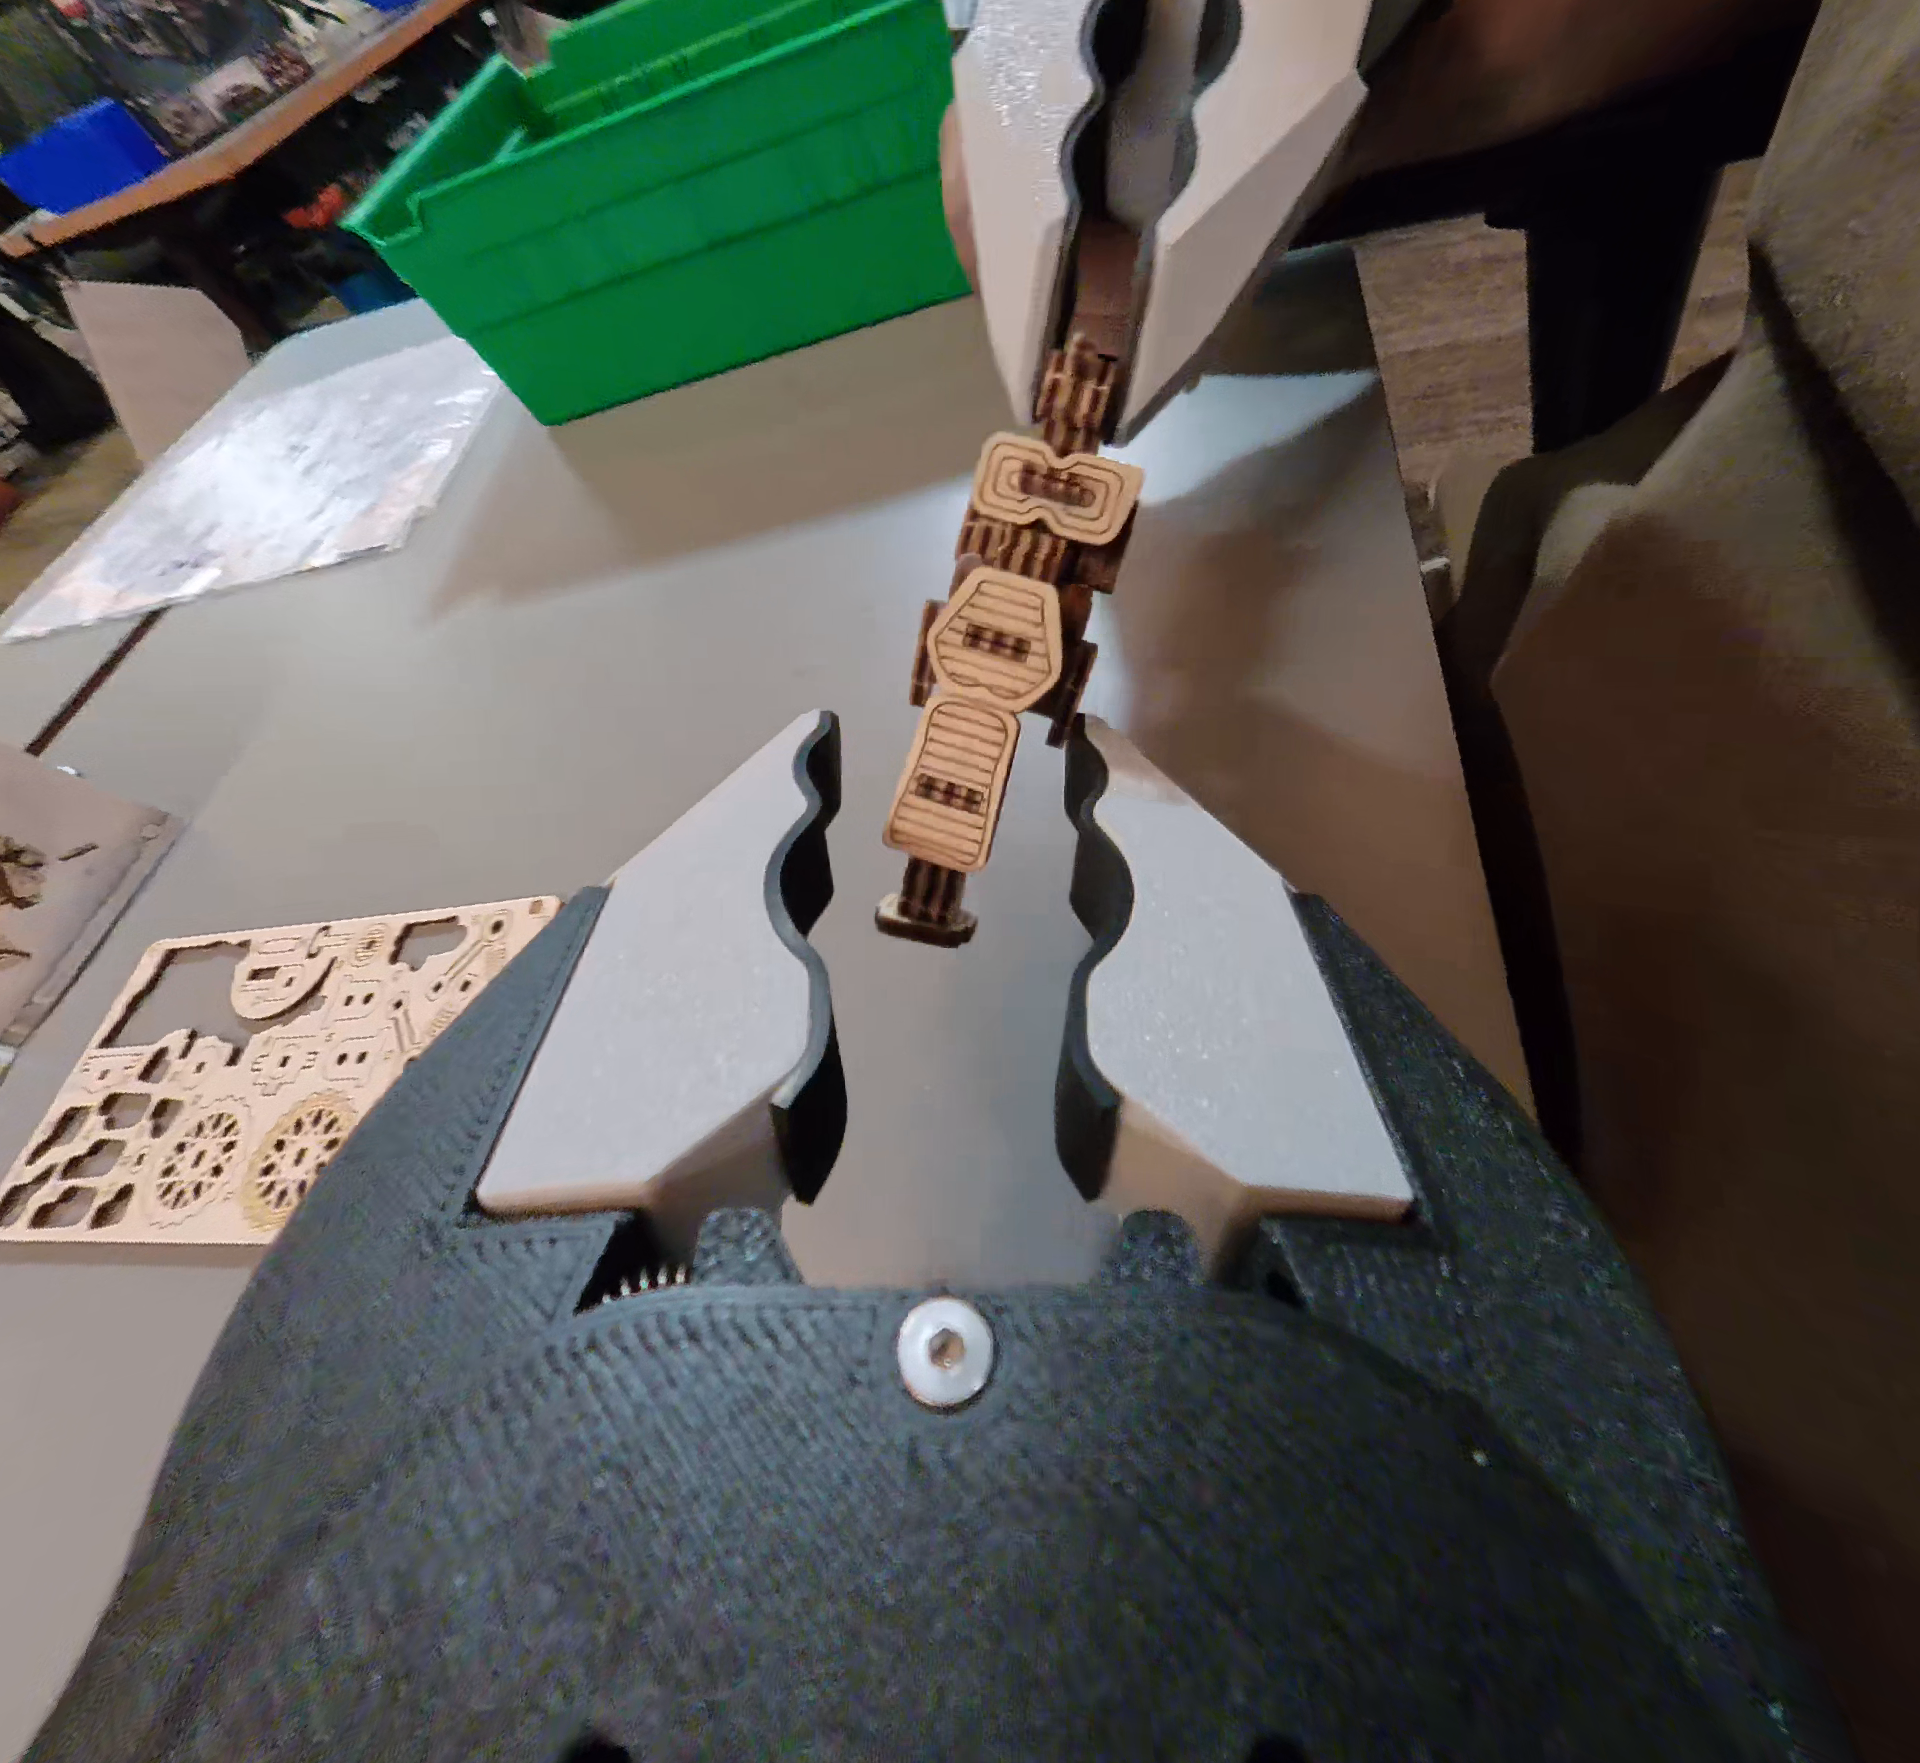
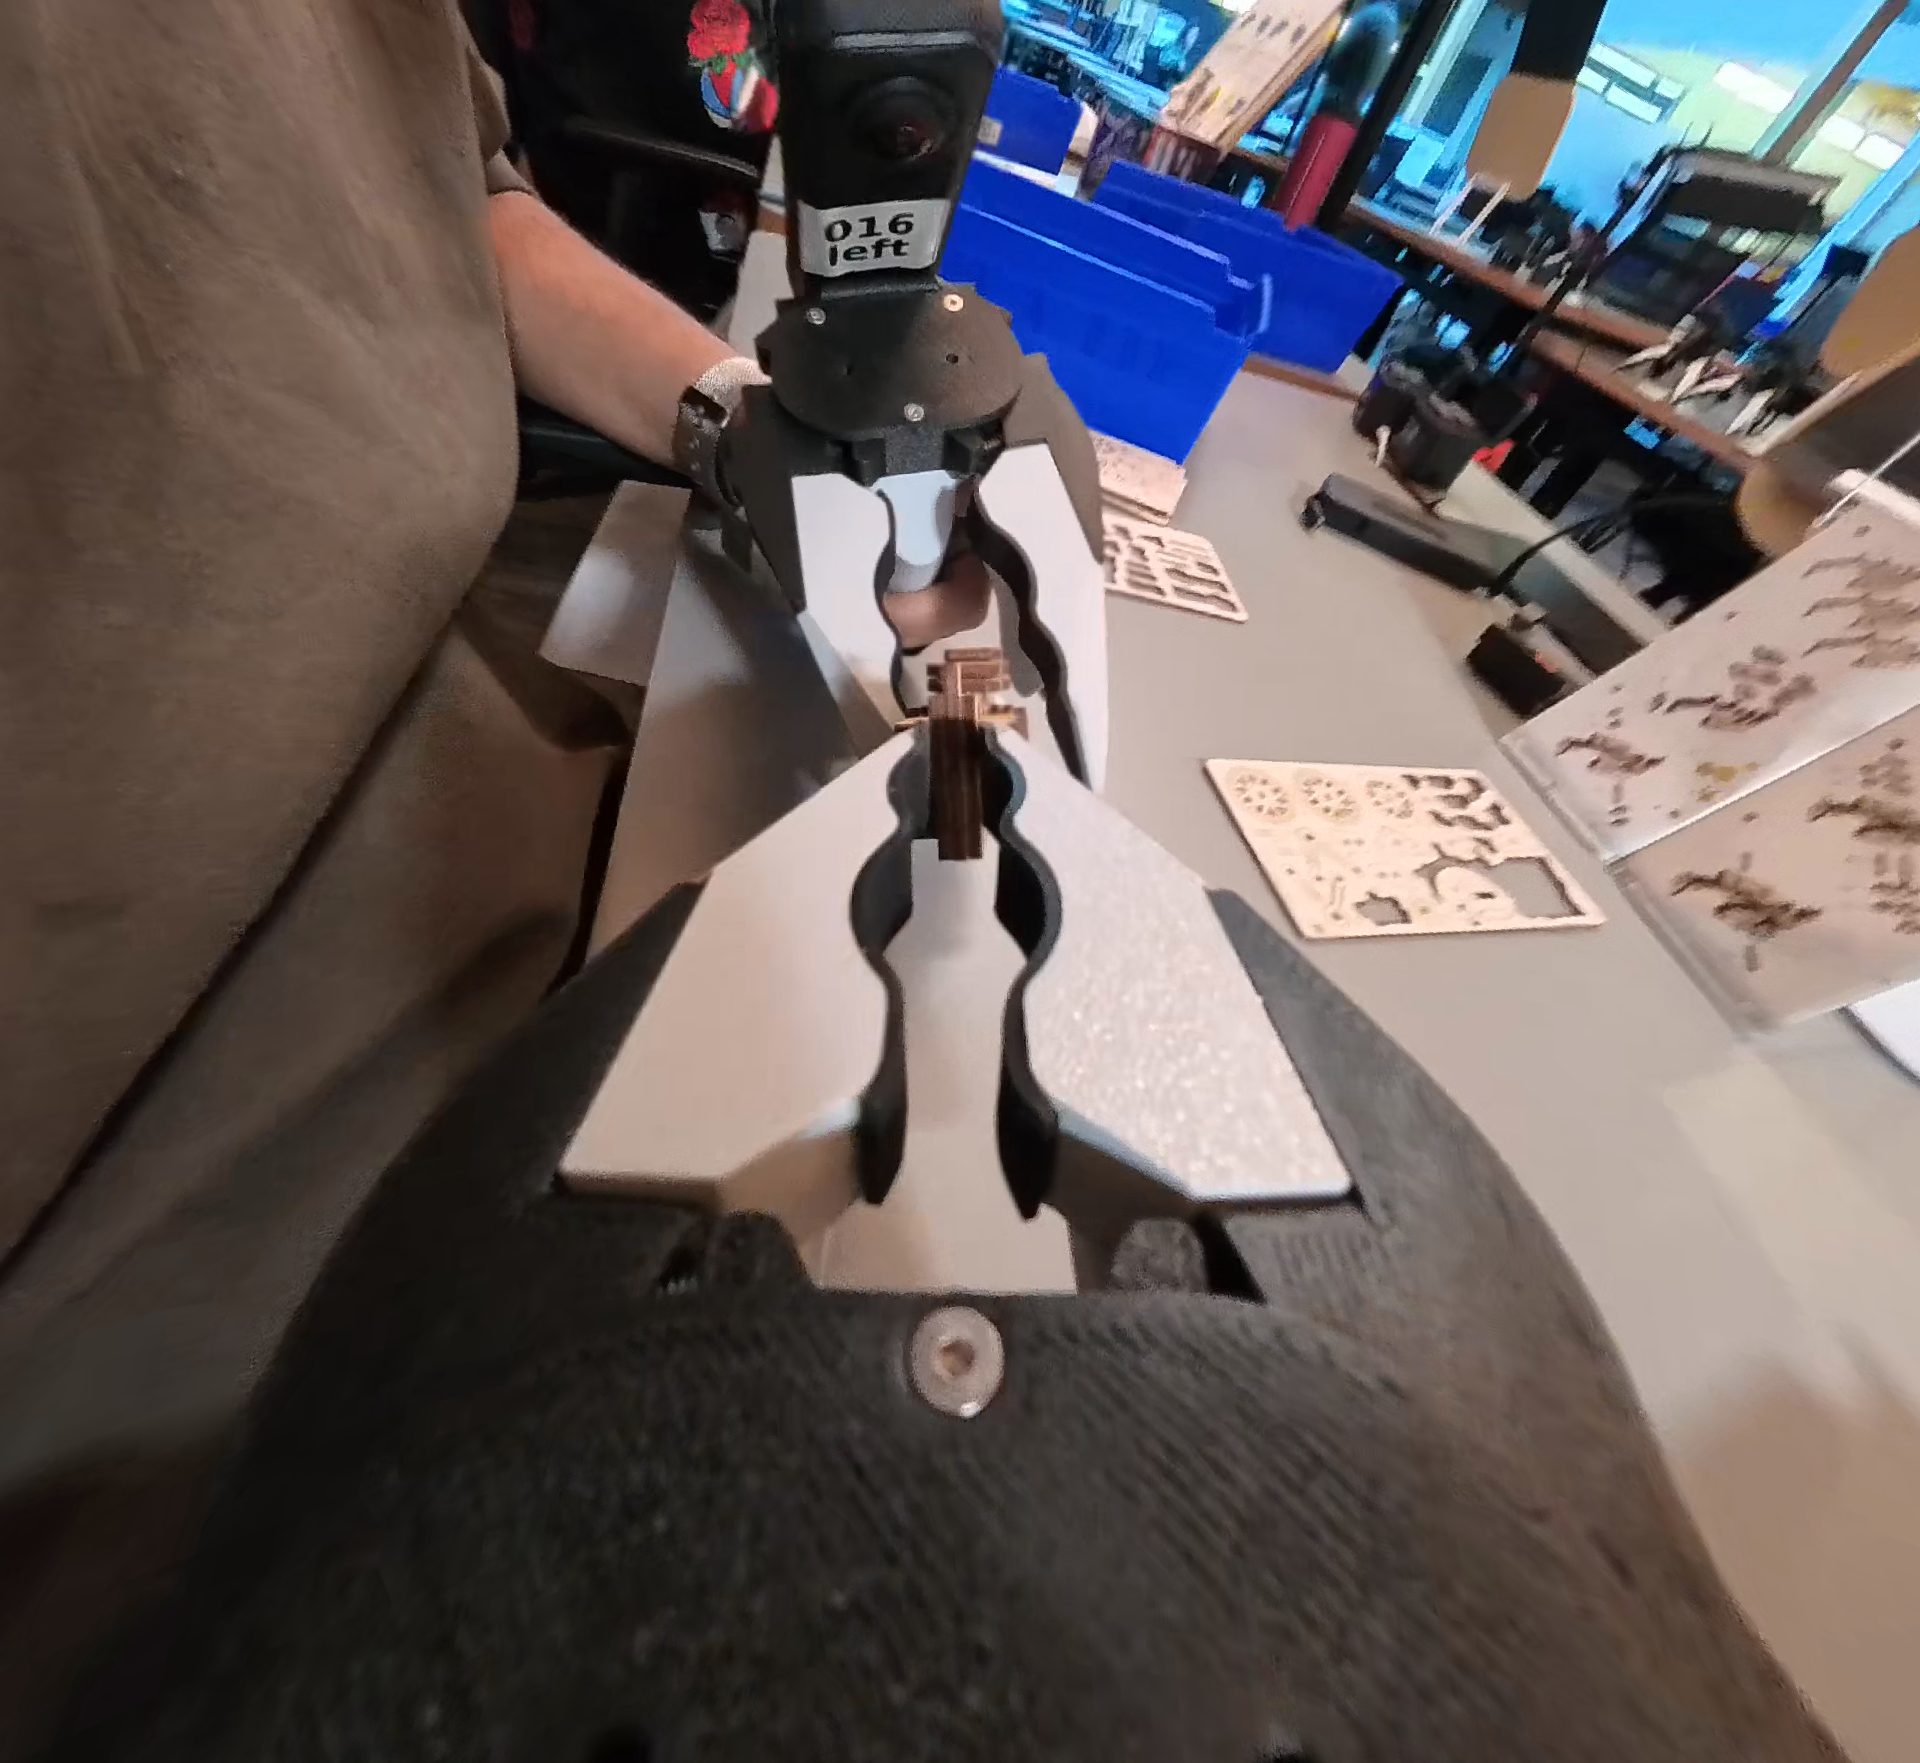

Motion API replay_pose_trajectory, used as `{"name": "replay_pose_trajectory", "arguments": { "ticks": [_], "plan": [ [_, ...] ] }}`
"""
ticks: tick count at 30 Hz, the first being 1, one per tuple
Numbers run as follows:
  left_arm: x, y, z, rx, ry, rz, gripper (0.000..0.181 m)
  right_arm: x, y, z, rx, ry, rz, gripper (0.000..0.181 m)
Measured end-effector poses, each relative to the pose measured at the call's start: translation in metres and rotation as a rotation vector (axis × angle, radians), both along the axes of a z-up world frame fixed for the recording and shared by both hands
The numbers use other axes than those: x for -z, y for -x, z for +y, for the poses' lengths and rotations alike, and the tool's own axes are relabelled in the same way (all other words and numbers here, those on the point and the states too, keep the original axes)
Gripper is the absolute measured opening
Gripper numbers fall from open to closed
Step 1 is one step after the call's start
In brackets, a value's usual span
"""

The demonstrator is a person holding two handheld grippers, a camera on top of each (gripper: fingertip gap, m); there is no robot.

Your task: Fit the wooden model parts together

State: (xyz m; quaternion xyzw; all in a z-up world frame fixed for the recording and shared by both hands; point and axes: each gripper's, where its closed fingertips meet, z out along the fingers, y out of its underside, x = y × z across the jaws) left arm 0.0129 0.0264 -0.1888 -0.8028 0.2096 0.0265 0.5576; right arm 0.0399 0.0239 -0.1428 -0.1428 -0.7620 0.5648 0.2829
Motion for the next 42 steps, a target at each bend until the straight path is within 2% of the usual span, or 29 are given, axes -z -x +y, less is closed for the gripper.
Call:
{"name": "replay_pose_trajectory", "arguments": {
  "ticks": [7, 16, 22, 29, 42],
  "plan": [
    [-0.010, 0.005, 0.000, -0.023, -0.057, 0.016, 0.036, -0.006, 0.002, -0.002, 0.059, -0.122, 0.202, 0.007],
    [-0.016, 0.008, 0.000, -0.043, -0.101, 0.052, 0.035, -0.008, 0.001, -0.004, 0.089, -0.223, 0.322, 0.007],
    [-0.016, 0.008, 0.001, -0.040, -0.105, 0.058, 0.035, -0.007, 0.001, -0.005, 0.094, -0.247, 0.344, 0.007],
    [-0.016, -0.007, -0.002, 0.038, -0.111, 0.042, 0.040, -0.001, 0.000, -0.005, 0.057, -0.165, 0.210, 0.006],
    [-0.009, -0.026, -0.007, 0.134, -0.072, 0.025, 0.036, 0.002, -0.007, -0.004, -0.064, 0.058, -0.079, 0.007]
  ]
}}
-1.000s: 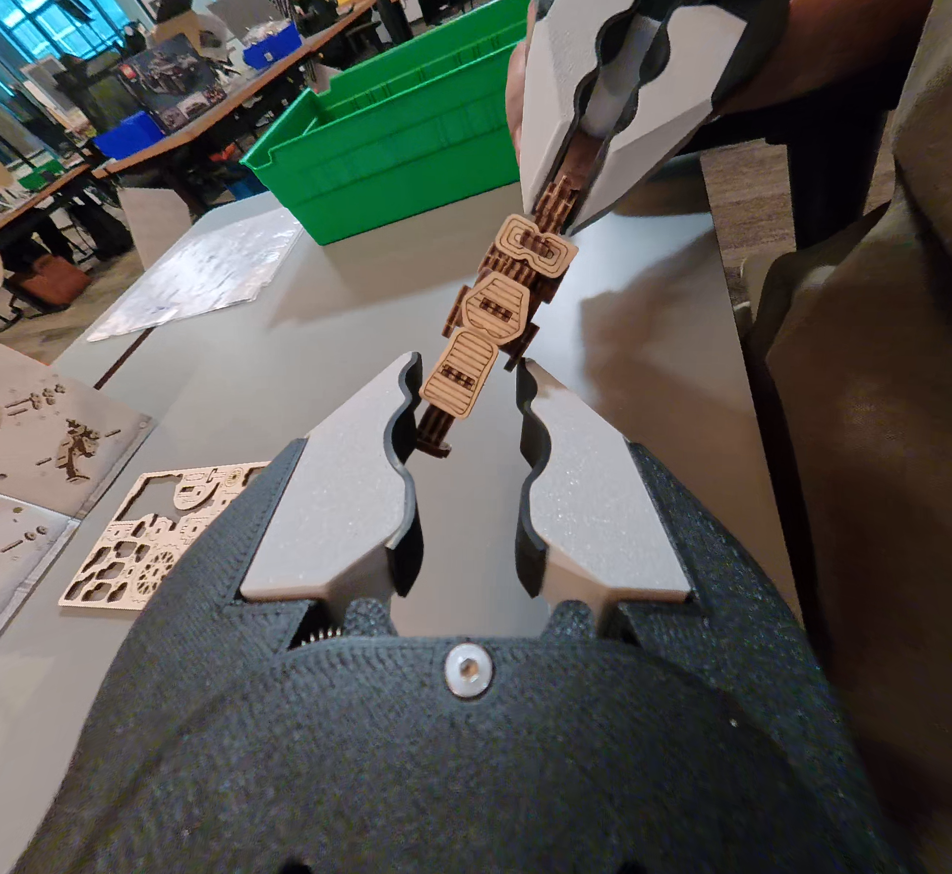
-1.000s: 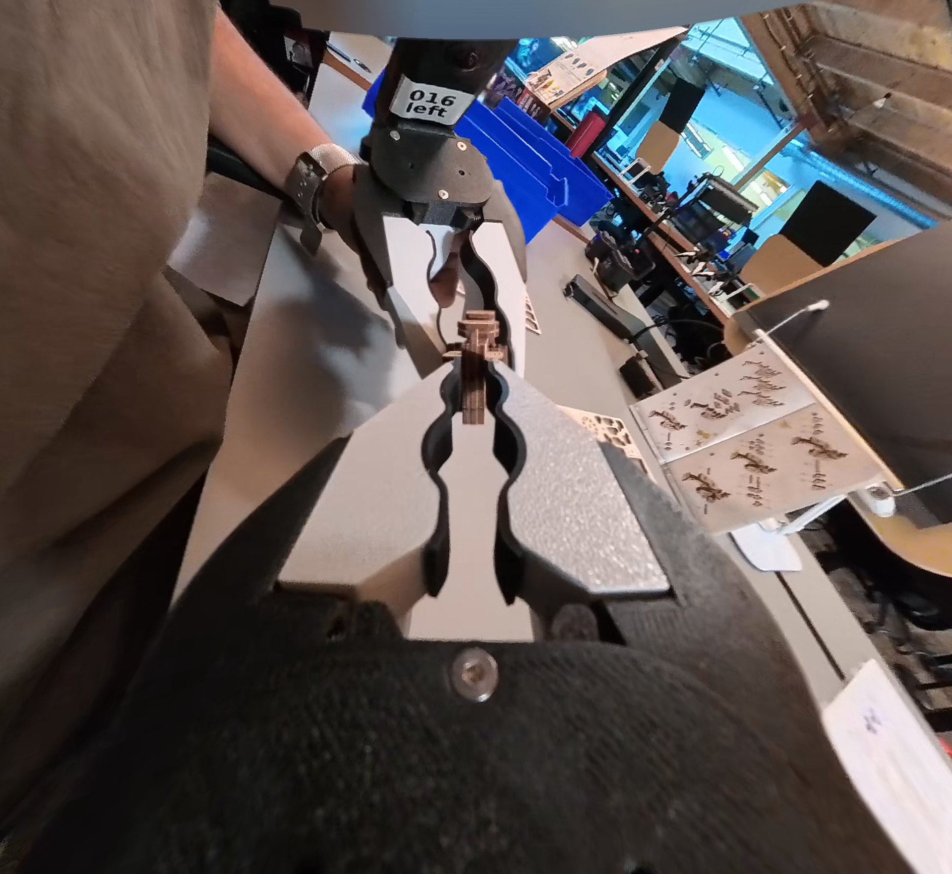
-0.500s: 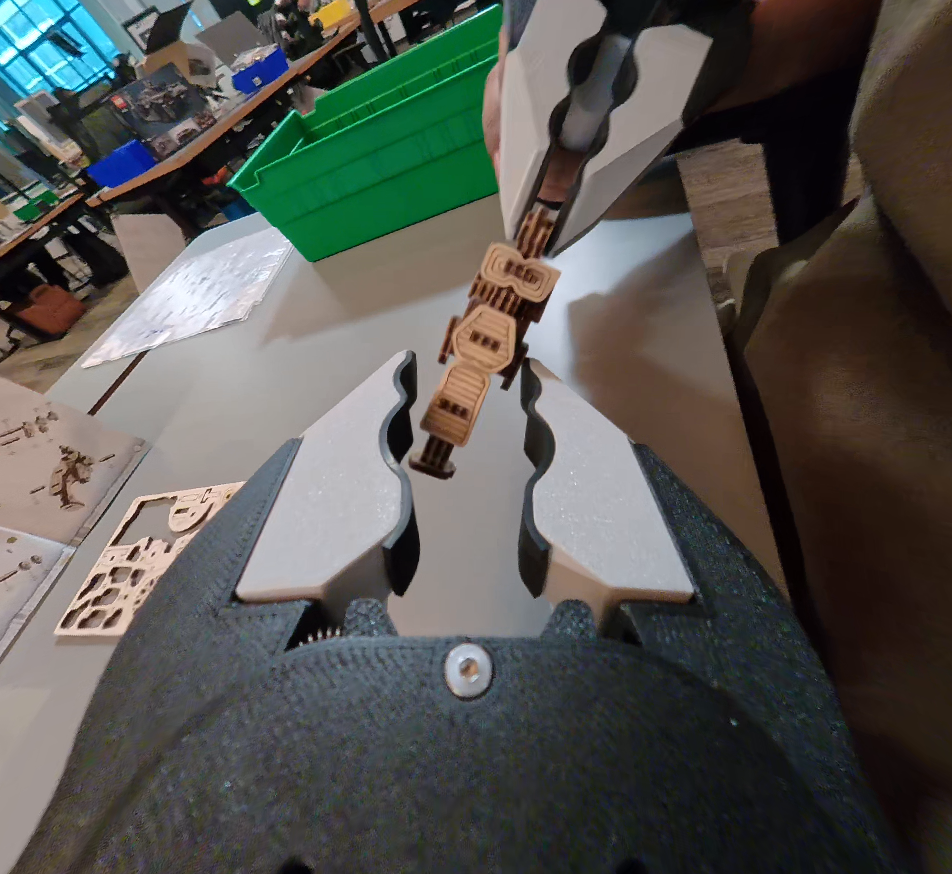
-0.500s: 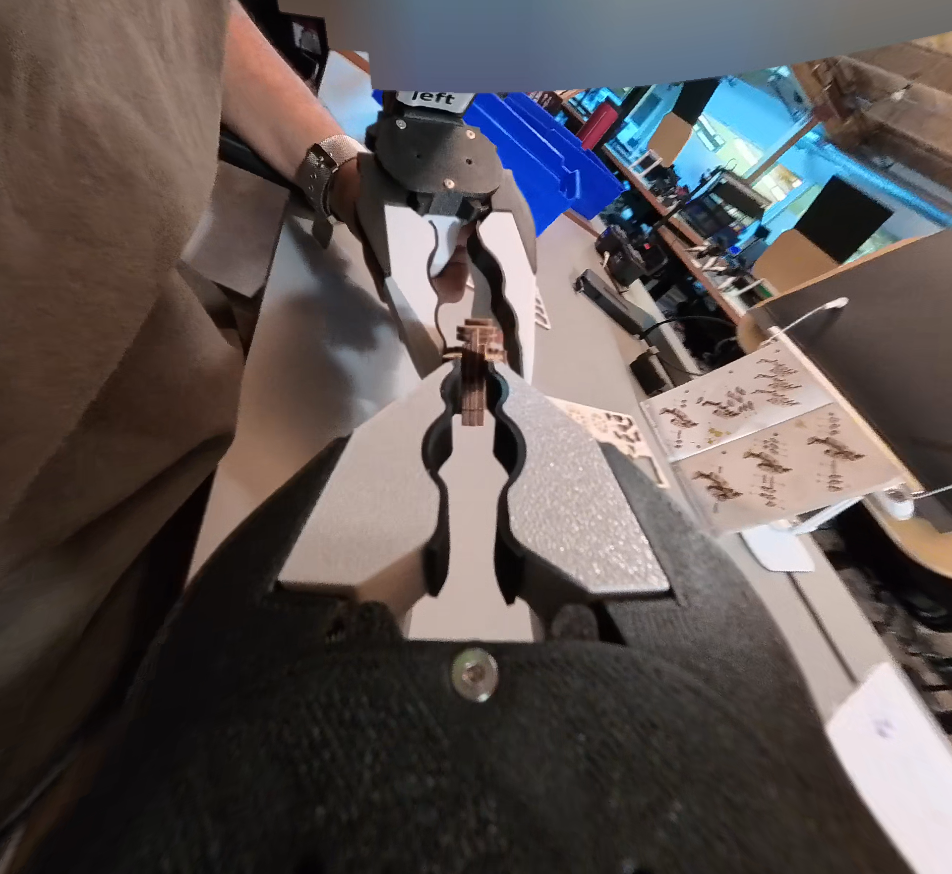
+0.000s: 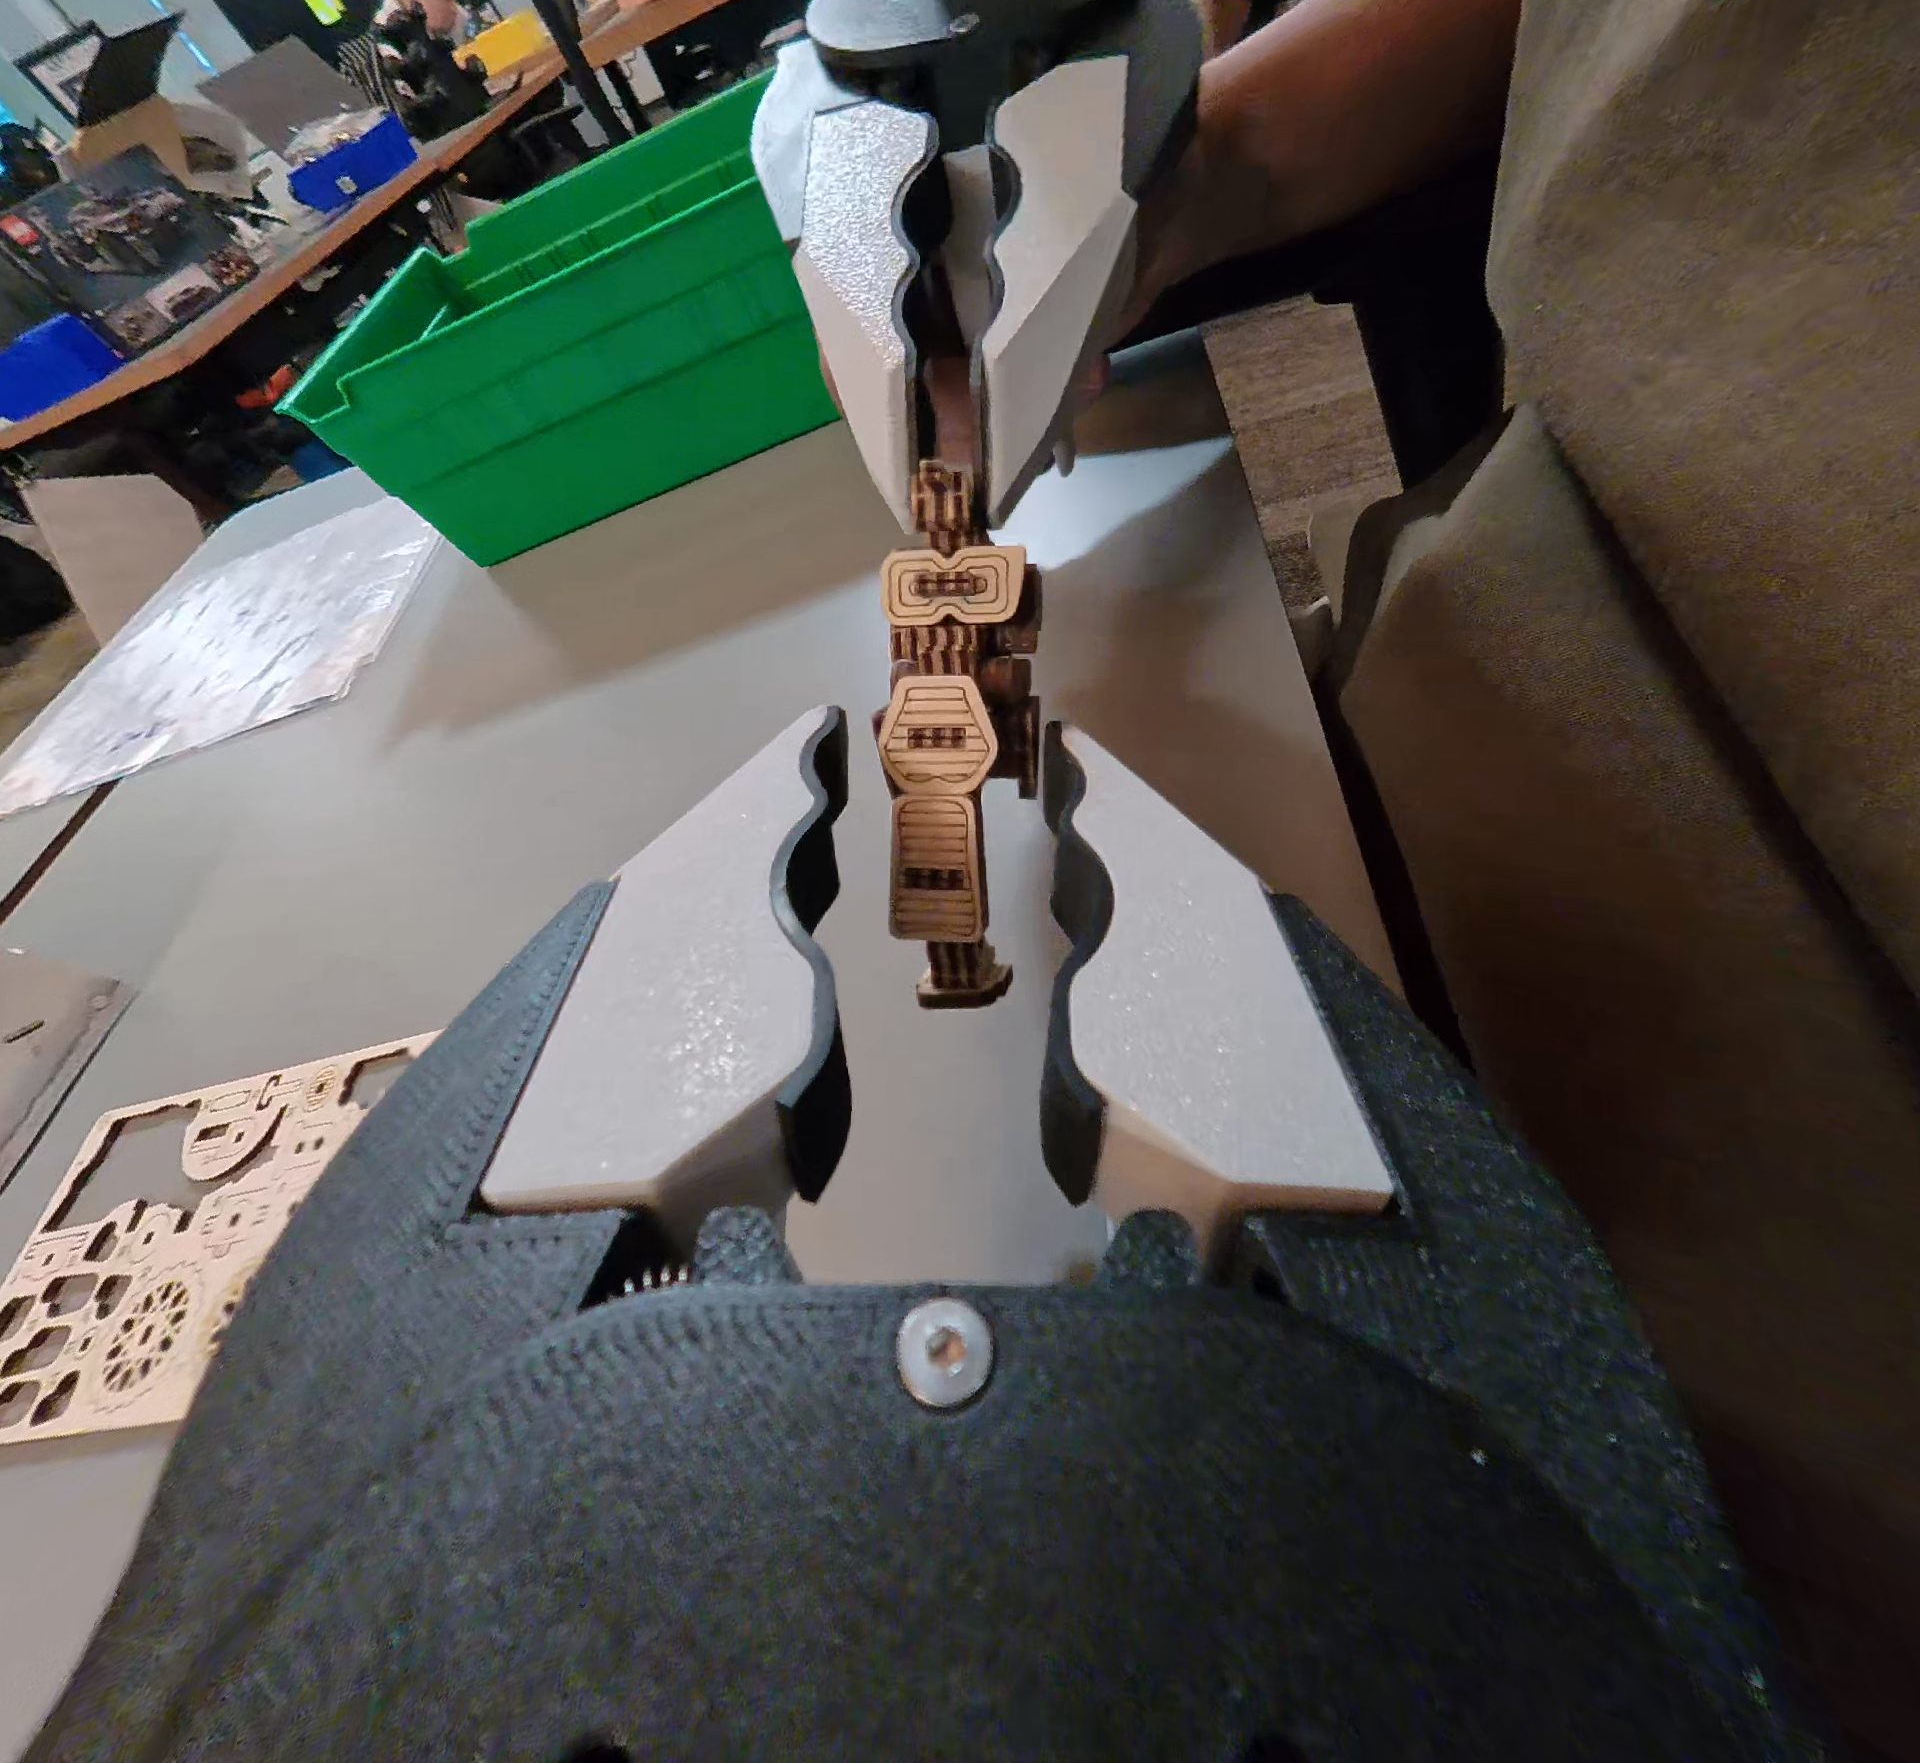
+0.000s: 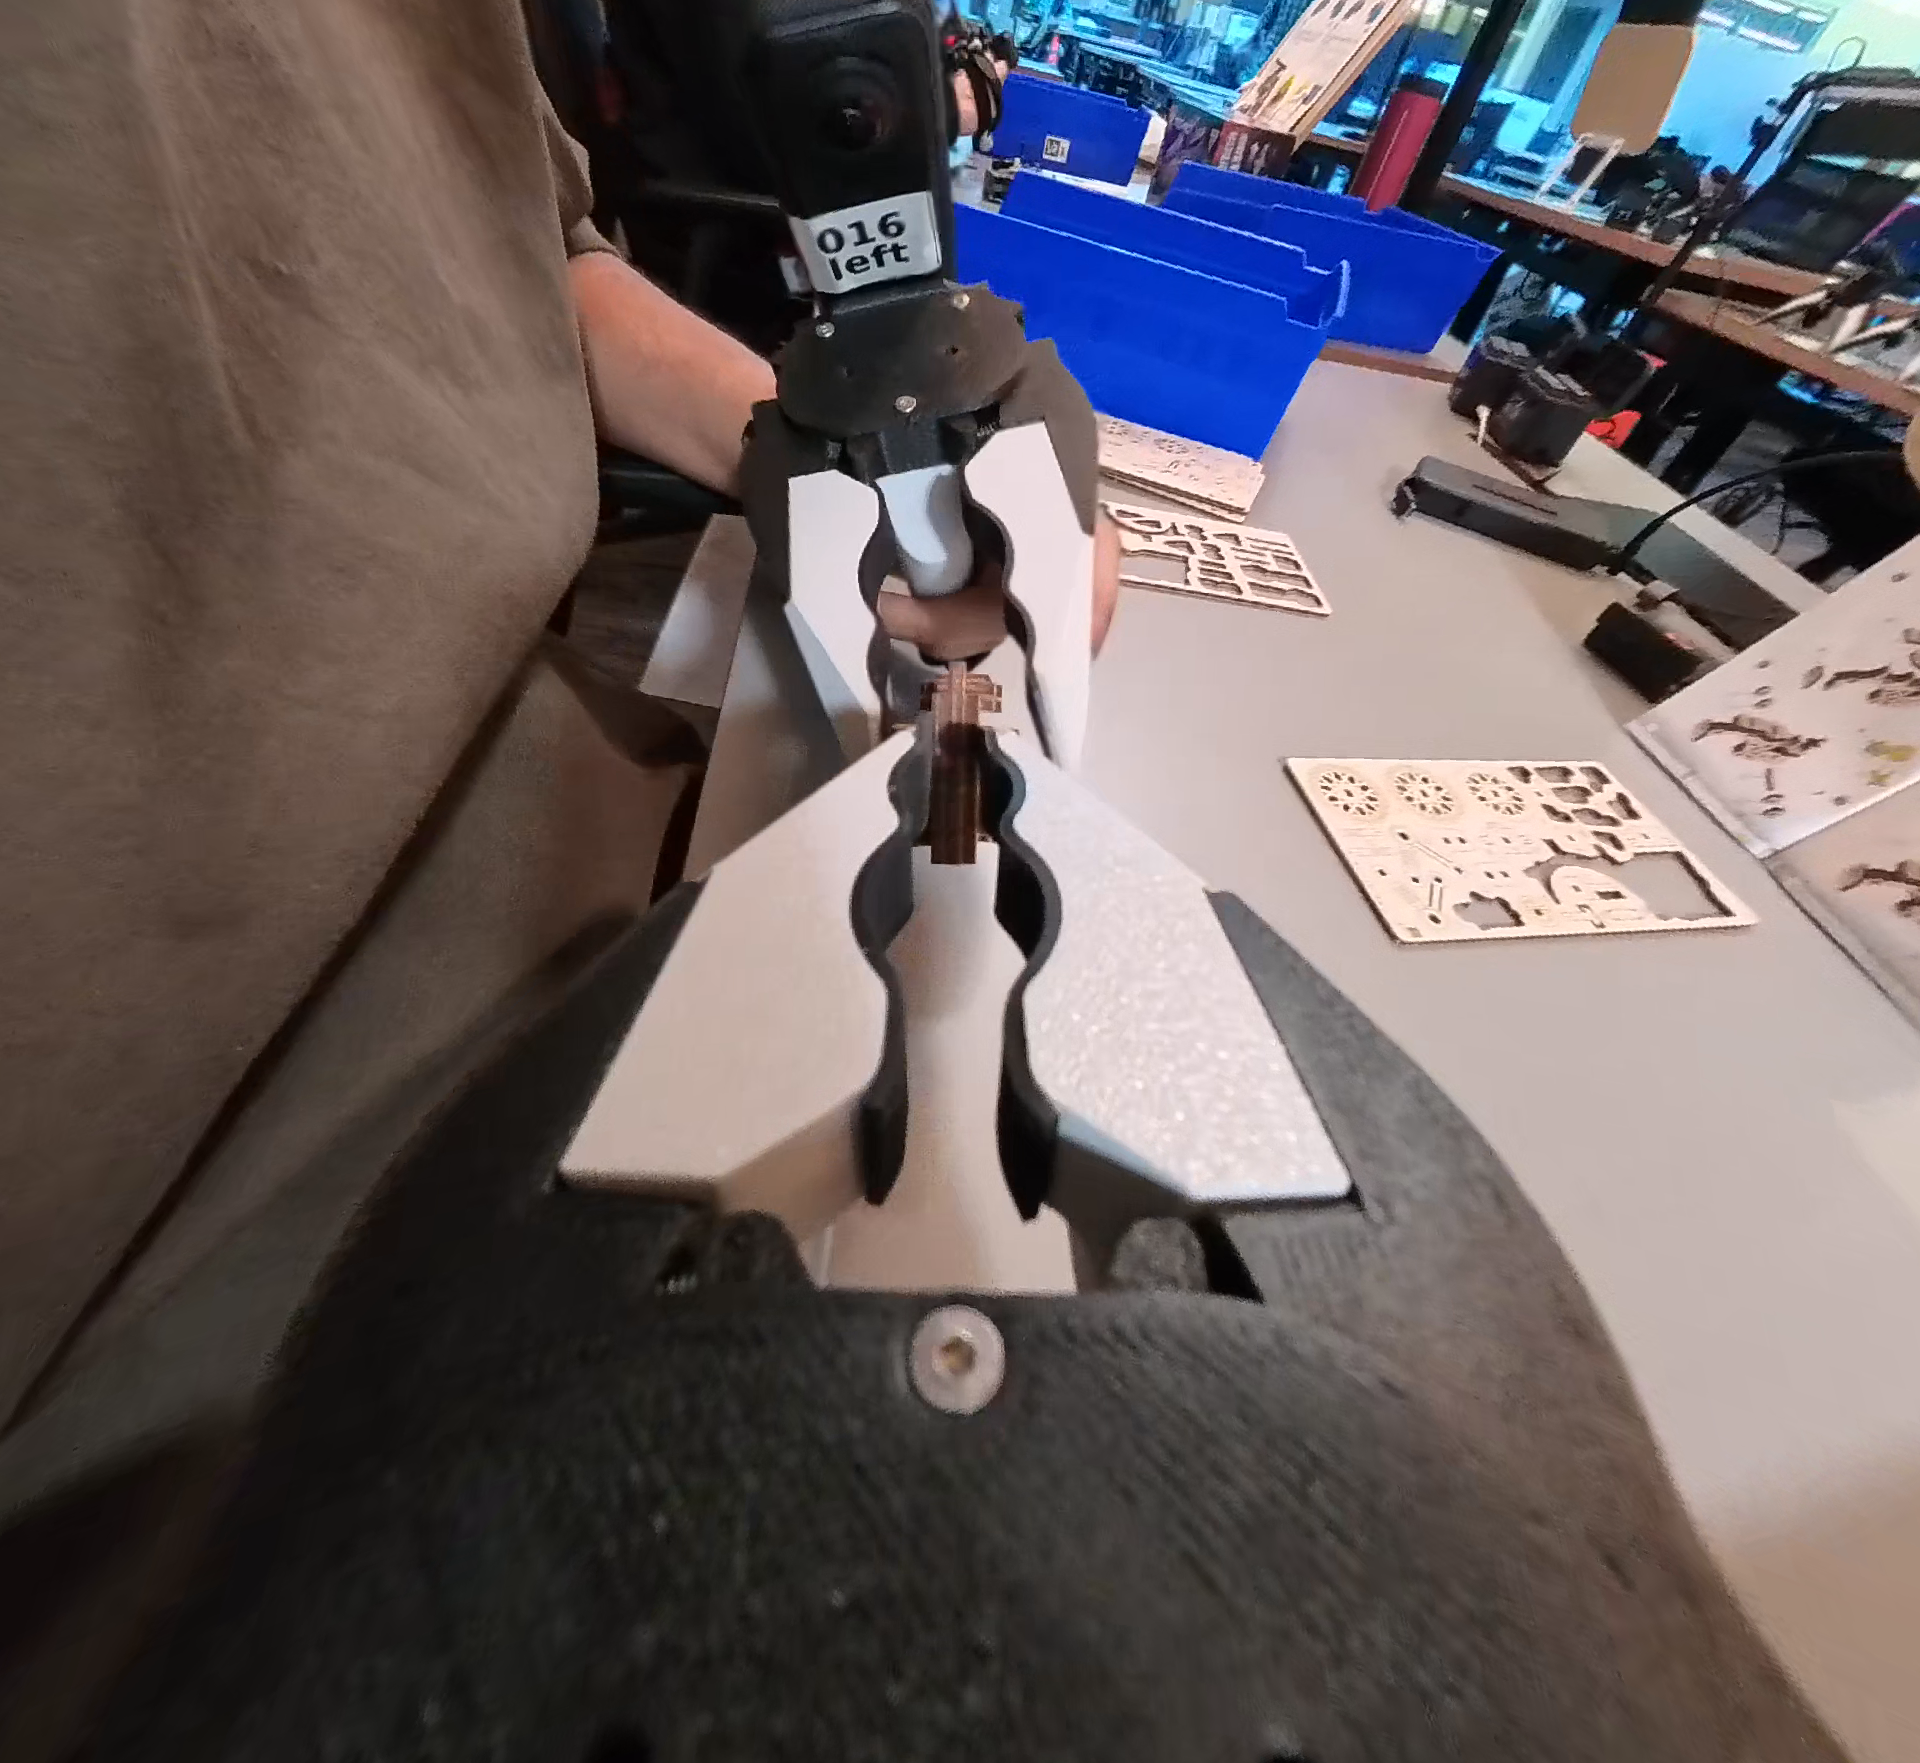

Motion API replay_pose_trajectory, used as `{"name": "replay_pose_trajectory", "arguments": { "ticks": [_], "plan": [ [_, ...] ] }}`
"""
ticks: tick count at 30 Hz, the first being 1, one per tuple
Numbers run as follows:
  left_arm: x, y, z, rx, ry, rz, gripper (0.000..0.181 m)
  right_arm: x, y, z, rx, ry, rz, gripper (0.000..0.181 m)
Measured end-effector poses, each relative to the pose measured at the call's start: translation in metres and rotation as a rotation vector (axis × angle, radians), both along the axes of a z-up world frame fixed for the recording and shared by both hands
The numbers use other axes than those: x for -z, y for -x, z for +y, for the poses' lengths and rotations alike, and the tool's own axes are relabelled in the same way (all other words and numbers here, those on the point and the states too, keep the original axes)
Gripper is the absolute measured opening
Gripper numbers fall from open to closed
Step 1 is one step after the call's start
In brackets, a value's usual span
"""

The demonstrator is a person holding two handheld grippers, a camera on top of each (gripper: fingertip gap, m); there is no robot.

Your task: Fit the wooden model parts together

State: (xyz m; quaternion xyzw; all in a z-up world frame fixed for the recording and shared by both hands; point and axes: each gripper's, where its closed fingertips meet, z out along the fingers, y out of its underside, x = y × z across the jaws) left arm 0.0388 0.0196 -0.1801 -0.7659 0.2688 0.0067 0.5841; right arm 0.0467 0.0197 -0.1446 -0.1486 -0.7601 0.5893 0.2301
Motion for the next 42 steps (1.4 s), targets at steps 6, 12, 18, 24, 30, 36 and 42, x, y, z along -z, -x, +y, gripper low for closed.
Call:
{"name": "replay_pose_trajectory", "arguments": {
  "ticks": [6, 12, 18, 24, 30, 36, 42],
  "plan": [
    [0.005, -0.007, -0.002, 0.035, 0.035, -0.011, 0.031, -0.001, -0.002, 0.000, -0.029, 0.044, -0.053, 0.007],
    [0.005, -0.010, -0.004, 0.058, 0.041, -0.035, 0.030, 0.000, -0.005, -0.002, -0.058, 0.072, -0.093, 0.007],
    [0.001, -0.014, -0.008, 0.092, 0.045, -0.066, 0.029, -0.001, -0.009, -0.004, -0.089, 0.092, -0.114, 0.007],
    [-0.002, -0.018, -0.010, 0.116, 0.069, -0.144, 0.026, -0.002, -0.012, -0.006, -0.110, 0.098, -0.117, 0.007],
    [-0.004, -0.021, -0.012, 0.131, 0.095, -0.204, 0.026, -0.004, -0.014, -0.007, -0.127, 0.111, -0.118, 0.007],
    [-0.007, -0.019, -0.010, 0.131, 0.057, -0.206, 0.027, -0.007, -0.012, -0.005, -0.113, 0.118, -0.104, 0.007],
    [-0.005, -0.018, -0.008, 0.117, 0.050, -0.203, 0.034, -0.006, -0.008, -0.002, -0.094, 0.119, -0.104, 0.007]
  ]
}}
